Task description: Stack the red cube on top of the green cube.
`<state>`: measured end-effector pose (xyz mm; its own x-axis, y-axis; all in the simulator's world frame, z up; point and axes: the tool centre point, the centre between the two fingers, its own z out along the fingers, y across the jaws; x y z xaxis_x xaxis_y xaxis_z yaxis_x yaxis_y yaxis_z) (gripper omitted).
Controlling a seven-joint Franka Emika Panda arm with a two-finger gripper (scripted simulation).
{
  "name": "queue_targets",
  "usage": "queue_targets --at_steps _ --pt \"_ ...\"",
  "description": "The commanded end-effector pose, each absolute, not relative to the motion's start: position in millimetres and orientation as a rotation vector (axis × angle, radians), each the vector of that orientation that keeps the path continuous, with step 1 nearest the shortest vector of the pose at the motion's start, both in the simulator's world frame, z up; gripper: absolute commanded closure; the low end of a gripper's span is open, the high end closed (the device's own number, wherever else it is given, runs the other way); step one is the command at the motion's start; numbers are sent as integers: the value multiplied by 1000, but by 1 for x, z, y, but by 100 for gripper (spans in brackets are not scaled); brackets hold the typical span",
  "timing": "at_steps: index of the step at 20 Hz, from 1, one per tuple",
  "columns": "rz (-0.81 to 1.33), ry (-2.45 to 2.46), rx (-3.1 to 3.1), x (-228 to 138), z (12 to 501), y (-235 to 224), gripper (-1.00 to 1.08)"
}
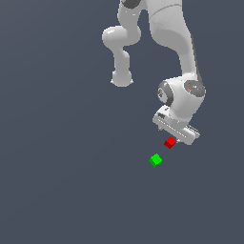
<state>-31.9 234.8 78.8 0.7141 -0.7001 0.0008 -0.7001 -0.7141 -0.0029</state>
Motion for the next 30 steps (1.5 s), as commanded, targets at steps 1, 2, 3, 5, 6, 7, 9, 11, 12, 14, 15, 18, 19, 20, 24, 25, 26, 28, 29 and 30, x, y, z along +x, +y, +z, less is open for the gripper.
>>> queue_targets --at_steps 1,2,3,5,6,7,9,11,12,14,15,18,19,20,24,25,26,28,29,30 --pt "-2 1227 -2890 -29 75 244 -92" --pt "-2 1240 -2886 -28 74 246 -92" --pt "-2 1250 -2881 -27 73 249 -92" --pt "-1 1268 -2874 -26 72 253 -92" --pt "-1 1274 -2871 -25 71 255 -92" --pt "-1 1280 -2869 -25 71 256 -92" --pt "0 1287 -2866 -24 70 257 -92" --pt "0 1288 -2865 -23 70 258 -92" --pt "0 1284 -2867 -24 70 257 -92" --pt "0 1284 -2867 -24 69 257 -92" --pt "0 1284 -2867 -24 67 257 -92" --pt "0 1285 -2867 -24 58 257 -92" --pt "0 1285 -2867 -24 53 258 -92" --pt "0 1286 -2866 -24 48 257 -92" --pt "0 1288 -2866 -24 28 257 -92" --pt "0 1289 -2865 -24 25 257 -92" --pt "0 1289 -2865 -24 23 257 -92" --pt "0 1289 -2865 -24 20 257 -92" --pt "0 1289 -2865 -23 20 258 -92" --pt "0 1289 -2865 -23 20 258 -92"
